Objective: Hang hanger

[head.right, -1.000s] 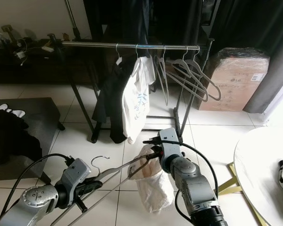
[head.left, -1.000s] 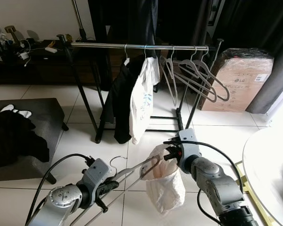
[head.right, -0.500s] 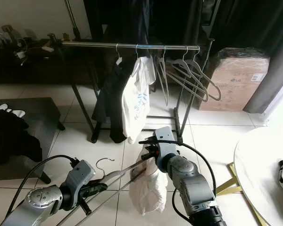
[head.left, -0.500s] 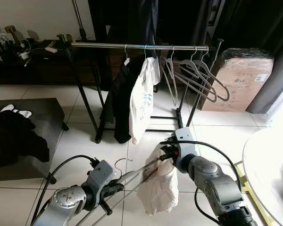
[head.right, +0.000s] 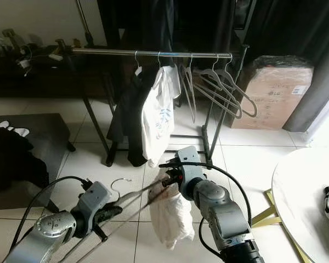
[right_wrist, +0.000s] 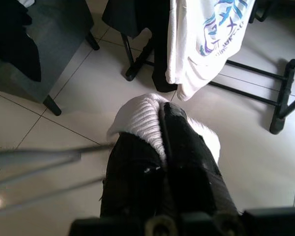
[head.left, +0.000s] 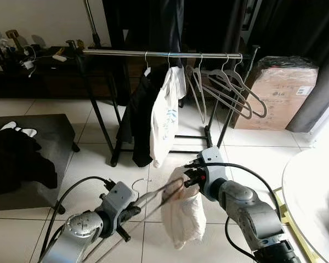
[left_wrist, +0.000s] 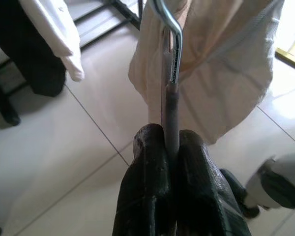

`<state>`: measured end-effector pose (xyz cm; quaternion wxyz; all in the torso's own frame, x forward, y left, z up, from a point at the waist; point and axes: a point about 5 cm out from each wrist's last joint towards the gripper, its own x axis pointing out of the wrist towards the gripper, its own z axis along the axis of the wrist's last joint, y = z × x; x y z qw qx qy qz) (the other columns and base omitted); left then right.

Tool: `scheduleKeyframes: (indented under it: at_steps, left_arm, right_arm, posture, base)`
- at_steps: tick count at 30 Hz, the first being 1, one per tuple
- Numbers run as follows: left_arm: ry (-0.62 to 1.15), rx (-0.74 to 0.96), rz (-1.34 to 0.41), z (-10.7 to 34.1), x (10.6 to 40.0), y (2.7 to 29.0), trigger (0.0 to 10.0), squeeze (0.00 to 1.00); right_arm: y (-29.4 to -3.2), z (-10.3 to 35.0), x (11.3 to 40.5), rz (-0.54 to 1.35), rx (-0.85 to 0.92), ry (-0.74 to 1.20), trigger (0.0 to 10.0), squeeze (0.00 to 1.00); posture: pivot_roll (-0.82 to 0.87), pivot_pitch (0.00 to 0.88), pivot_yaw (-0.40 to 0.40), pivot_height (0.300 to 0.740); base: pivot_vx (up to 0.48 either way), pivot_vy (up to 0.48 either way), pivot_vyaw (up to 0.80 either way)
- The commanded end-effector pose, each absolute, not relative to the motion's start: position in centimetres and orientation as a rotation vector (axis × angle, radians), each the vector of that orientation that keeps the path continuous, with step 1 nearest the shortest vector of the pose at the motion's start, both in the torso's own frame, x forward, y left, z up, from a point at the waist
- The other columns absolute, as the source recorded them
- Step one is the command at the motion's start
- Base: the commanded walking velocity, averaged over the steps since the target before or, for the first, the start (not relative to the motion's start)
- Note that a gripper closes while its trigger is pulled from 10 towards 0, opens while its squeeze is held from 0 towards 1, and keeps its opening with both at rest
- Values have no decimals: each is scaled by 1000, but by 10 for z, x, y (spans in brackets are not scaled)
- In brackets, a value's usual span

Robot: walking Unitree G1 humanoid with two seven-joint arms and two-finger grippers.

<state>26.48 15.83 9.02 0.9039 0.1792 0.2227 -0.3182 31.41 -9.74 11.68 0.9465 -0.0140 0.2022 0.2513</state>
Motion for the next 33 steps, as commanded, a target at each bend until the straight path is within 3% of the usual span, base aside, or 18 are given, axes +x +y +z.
scheduleKeyframes:
  at_steps: [1,8,15,24,28,33]
  left_arm:
    - [470,389,-609,87,267,164,10000,0]
    - [462,383,-590,87,269,163,10000,0]
    - [444,331,-651,88,269,151,10000,0]
    - [226,264,-509,115,293,145,10000,0]
    - [218,218,-479,117,297,143,10000,0]
    - [280,178,-626,109,285,130,10000,0]
  right_arm:
    - [-94,125,313,527,-25,379,10000,0]
    - [-91,128,311,557,-28,376,10000,0]
    - [-81,144,301,717,-68,334,10000,0]
    - [-82,154,274,982,-219,325,10000,0]
    - [-82,154,263,1071,-235,345,10000,0]
    - [-81,161,243,1236,-271,311,10000,0]
  posture:
    - [79,138,-15,740]
    - [77,139,-14,740]
    - [74,139,-15,740]
    - [65,138,-20,740]
    - [64,140,-19,740]
    - [59,140,-19,740]
  base:
    - [0,0,0]
    - [0,0,0]
    - [0,0,0]
    - [0,0,0]
    - [0,0,0]
    - [0,0,0]
